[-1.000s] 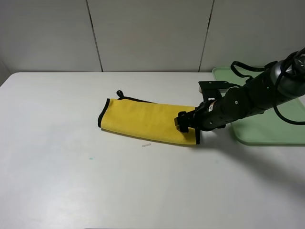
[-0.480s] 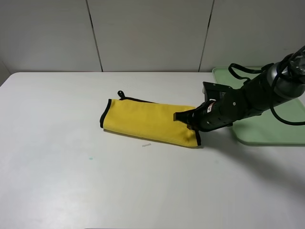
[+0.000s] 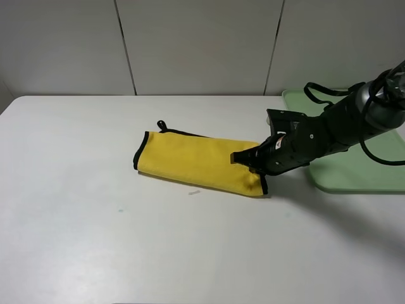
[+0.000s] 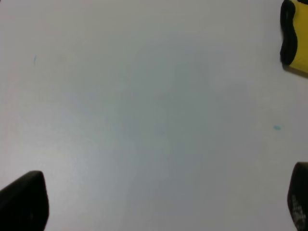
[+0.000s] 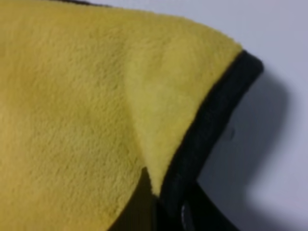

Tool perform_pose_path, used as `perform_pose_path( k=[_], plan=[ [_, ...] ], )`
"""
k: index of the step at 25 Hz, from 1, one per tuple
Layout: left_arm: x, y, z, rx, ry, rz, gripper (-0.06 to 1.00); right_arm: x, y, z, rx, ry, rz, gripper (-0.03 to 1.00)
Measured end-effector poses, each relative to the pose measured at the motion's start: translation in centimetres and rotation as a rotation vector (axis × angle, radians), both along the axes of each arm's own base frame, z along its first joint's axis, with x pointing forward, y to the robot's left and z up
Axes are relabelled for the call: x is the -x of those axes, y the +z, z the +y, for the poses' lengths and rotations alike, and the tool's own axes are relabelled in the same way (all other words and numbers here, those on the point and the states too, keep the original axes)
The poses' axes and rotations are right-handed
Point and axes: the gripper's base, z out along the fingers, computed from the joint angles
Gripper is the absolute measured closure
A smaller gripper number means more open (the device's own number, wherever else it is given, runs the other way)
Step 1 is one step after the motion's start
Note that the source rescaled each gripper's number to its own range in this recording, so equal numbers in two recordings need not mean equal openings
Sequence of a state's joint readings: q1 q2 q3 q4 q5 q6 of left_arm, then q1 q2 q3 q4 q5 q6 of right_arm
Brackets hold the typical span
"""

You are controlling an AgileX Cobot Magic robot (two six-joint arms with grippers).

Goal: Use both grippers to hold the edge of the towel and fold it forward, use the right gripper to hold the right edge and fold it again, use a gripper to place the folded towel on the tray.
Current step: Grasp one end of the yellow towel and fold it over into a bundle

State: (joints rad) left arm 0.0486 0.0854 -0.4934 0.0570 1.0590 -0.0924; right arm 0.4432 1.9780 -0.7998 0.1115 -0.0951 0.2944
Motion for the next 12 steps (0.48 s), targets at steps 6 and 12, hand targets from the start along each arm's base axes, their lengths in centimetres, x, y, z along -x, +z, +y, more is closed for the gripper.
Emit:
perform_pose_path(
  k=[6, 12],
  plan=[
    [0.0, 0.0, 0.0, 0.0, 0.0, 0.0, -0.06, 1.0, 2.3, -0.5, 0.067, 0.099, 0.044, 0.94],
    [0.0, 0.0, 0.0, 0.0, 0.0, 0.0, -0.06, 1.0, 5.5, -2.5, 0.104, 0.115, 0.019, 0.94]
  ],
)
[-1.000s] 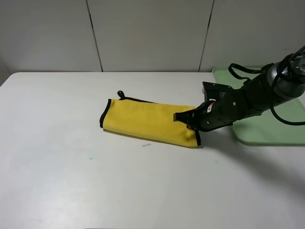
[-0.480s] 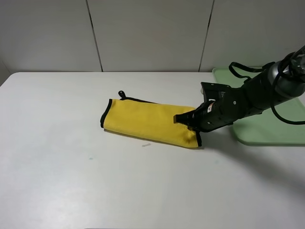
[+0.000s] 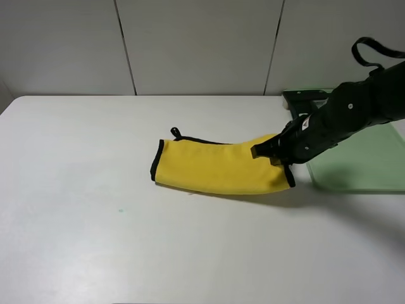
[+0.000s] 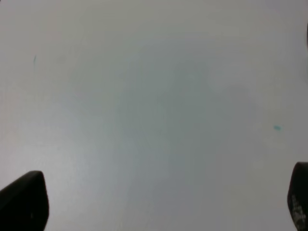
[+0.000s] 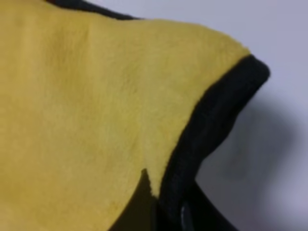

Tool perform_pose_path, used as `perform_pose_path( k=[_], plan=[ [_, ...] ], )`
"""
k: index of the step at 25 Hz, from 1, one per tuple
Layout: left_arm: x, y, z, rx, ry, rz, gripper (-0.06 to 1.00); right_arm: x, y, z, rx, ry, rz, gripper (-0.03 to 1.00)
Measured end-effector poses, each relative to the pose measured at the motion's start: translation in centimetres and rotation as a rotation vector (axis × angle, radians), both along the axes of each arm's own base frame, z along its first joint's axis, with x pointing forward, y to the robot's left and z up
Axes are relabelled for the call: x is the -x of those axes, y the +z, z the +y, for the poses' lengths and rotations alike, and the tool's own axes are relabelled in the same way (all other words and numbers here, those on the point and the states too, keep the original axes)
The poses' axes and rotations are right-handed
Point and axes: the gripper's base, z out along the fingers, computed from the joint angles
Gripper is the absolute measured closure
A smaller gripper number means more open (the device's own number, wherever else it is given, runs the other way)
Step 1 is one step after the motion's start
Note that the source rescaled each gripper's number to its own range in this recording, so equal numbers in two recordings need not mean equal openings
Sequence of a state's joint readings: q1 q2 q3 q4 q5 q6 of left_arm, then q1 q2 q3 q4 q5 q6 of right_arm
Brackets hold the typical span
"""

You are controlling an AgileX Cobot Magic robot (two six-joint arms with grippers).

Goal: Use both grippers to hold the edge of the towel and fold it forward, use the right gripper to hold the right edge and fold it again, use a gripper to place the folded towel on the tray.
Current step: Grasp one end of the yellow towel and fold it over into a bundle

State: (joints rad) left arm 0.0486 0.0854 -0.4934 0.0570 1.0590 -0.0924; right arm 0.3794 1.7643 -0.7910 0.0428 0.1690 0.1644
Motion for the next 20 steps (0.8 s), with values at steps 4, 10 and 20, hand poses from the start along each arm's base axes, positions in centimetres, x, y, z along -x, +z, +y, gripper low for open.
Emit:
perform_pose_path(
  k=[4, 10, 20],
  plan=[
    [0.0, 0.0, 0.0, 0.0, 0.0, 0.0, -0.06, 0.0, 1.6, -1.9, 0.038, -0.007, -0.007, 0.94],
    [0.0, 0.0, 0.0, 0.0, 0.0, 0.0, -0.06, -0.3, 2.9, -5.2, 0.107, -0.056, 0.029, 0.94],
    [0.0, 0.0, 0.0, 0.0, 0.0, 0.0, -0.06, -1.8, 5.9, -3.9, 0.141, -0.019, 0.052, 0.94]
  ],
)
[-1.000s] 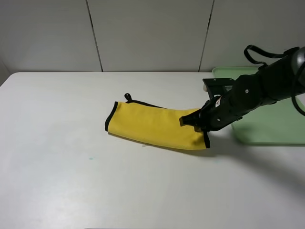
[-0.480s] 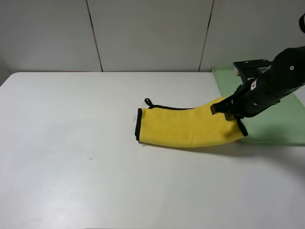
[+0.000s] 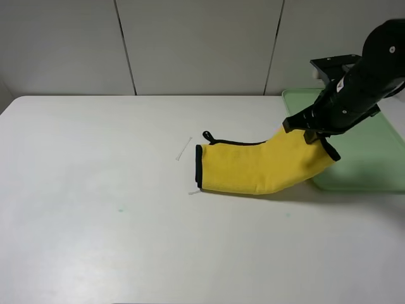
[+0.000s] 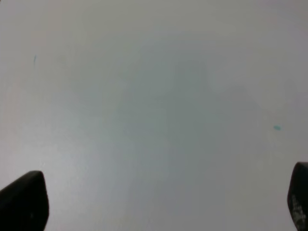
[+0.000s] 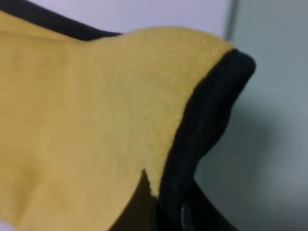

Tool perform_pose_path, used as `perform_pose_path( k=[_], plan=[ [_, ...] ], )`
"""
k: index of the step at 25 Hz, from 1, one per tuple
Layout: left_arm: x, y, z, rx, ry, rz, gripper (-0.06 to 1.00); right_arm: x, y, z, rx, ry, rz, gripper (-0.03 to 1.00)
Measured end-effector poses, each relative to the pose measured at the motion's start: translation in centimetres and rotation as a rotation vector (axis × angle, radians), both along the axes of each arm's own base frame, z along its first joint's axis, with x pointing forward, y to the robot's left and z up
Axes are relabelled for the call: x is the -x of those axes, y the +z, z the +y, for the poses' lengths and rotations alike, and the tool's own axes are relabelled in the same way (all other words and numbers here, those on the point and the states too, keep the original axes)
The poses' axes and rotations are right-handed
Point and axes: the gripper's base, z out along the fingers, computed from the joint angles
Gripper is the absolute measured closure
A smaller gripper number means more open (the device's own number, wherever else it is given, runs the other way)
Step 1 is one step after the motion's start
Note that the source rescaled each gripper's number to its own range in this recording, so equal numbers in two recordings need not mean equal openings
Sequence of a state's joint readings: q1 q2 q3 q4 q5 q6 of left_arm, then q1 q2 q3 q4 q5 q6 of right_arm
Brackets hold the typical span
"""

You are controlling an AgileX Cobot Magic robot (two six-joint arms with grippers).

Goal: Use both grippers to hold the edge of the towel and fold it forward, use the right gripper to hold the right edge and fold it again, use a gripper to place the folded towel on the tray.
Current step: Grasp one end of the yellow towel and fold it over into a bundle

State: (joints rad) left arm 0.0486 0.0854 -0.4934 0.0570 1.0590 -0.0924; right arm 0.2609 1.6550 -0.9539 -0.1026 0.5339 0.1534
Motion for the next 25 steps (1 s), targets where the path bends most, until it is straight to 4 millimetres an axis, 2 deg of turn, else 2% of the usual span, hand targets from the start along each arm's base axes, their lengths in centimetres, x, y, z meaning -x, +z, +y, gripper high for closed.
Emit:
perform_pose_path(
  k=[7, 13, 17, 25],
  plan=[
    [0.0, 0.0, 0.0, 0.0, 0.0, 0.0, -0.06, 0.4, 2.2, 5.1, -0.045, 0.111, 0.001, 0.94],
    [0.0, 0.0, 0.0, 0.0, 0.0, 0.0, -0.06, 1.8, 2.3, 8.7, -0.114, 0.179, 0.01, 0.94],
    [0.0, 0.0, 0.0, 0.0, 0.0, 0.0, -0.06, 1.8, 1.1, 10.3, -0.149, 0.191, 0.012, 0.94],
    [0.0, 0.0, 0.0, 0.0, 0.0, 0.0, -0.06, 0.3, -3.7, 11.5, -0.165, 0.16, 0.039, 0.94]
  ],
)
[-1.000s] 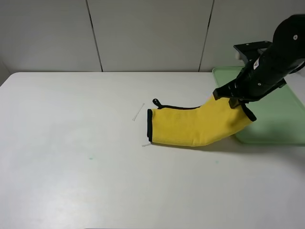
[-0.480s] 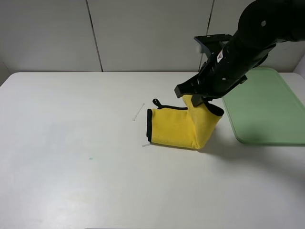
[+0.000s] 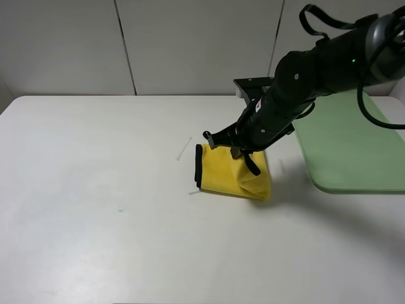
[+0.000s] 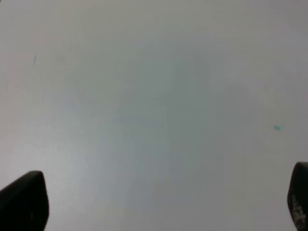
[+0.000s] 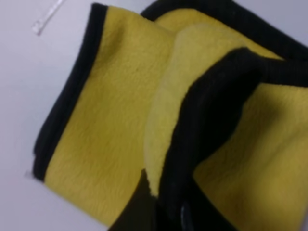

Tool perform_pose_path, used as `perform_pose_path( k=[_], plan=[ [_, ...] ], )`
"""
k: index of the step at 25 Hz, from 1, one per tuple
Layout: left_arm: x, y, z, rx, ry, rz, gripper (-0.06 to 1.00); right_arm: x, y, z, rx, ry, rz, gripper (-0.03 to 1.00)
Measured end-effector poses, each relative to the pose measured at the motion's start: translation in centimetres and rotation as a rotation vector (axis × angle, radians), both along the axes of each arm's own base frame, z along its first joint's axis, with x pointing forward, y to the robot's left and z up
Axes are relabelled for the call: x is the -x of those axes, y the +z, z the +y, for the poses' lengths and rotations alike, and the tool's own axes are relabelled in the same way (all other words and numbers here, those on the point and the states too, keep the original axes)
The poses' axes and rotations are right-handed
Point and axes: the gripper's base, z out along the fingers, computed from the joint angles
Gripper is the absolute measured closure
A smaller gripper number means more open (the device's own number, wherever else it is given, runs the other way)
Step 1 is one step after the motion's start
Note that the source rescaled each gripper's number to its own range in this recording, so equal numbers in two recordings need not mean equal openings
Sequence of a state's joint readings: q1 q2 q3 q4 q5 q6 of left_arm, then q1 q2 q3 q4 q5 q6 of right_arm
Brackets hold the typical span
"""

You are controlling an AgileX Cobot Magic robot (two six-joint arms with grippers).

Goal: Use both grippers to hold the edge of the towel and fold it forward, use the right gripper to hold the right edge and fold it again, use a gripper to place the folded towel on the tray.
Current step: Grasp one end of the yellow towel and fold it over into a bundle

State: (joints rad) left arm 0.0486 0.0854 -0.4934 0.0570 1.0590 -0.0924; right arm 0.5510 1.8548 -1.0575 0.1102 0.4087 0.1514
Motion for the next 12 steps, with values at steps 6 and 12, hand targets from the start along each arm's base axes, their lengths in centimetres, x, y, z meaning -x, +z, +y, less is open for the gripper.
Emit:
perform_pose_path(
  k=[6, 12],
  plan=[
    [0.0, 0.0, 0.0, 0.0, 0.0, 0.0, -0.06, -0.6, -2.7, 0.4, -0.014, -0.033, 0.017, 0.94],
    [0.0, 0.0, 0.0, 0.0, 0.0, 0.0, -0.06, -0.9, -2.7, 0.6, -0.03, -0.039, -0.009, 0.94]
  ],
)
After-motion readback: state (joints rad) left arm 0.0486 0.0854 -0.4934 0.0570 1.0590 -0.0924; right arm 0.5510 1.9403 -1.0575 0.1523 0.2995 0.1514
